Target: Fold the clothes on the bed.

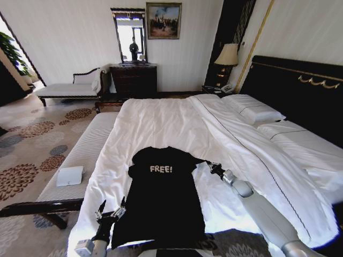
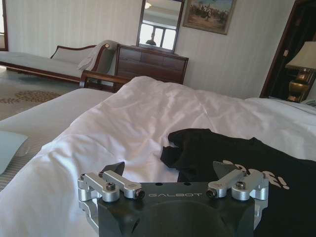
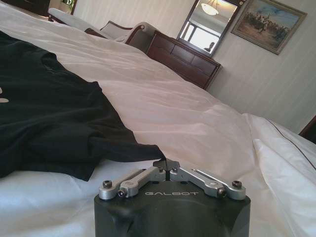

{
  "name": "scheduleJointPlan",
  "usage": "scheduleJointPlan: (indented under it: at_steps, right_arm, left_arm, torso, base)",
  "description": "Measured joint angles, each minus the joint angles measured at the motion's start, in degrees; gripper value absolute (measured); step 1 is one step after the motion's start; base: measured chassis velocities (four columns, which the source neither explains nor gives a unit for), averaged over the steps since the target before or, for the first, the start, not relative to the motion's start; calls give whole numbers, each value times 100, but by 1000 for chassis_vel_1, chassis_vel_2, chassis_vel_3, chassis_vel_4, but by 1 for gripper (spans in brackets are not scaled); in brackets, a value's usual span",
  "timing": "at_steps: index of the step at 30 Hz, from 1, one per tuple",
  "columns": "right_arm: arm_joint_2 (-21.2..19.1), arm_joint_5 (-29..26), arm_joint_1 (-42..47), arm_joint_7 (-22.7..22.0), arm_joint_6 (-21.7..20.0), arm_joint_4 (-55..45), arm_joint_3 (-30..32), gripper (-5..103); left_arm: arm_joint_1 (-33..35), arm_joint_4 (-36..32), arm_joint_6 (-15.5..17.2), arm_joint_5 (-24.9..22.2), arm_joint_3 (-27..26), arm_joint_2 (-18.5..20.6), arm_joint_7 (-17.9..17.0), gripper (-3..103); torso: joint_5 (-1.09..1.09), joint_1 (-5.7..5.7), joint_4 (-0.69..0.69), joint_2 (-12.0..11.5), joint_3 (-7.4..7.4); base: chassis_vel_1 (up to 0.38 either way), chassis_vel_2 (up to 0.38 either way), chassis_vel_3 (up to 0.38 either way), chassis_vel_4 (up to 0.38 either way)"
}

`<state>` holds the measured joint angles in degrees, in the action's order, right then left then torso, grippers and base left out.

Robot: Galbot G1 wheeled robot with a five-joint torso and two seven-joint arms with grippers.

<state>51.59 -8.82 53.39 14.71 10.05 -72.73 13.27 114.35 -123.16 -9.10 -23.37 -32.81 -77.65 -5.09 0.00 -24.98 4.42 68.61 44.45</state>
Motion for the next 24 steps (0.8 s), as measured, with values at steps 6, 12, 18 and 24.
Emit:
scheduleJointPlan:
  at_steps: [6,12,18,24]
  right_arm:
    - [-50,-27,-30,51,-40,9,-50,0]
    - [-31,20,-173,73,-42,171,-166,0]
    - [-102,129,-377,86,-39,273,-257,0]
    - [-164,137,-453,90,-62,322,-277,0]
  left_arm:
    - [33,-32,-22,-18,-26,0,6,100]
    - [84,-57,-34,-8,-32,-18,9,100]
    - [89,-59,-43,-8,-44,-17,11,100]
    - [84,-30,-61,-9,-26,-23,15,100]
  torso:
    - [0,0,0,0,0]
    - [1,0,0,0,0]
    - [0,0,0,0,0]
    - [0,0,0,0,0]
  base:
    - [0,0,0,0]
    - [0,0,0,0]
    - [0,0,0,0]
    - [0,0,0,0]
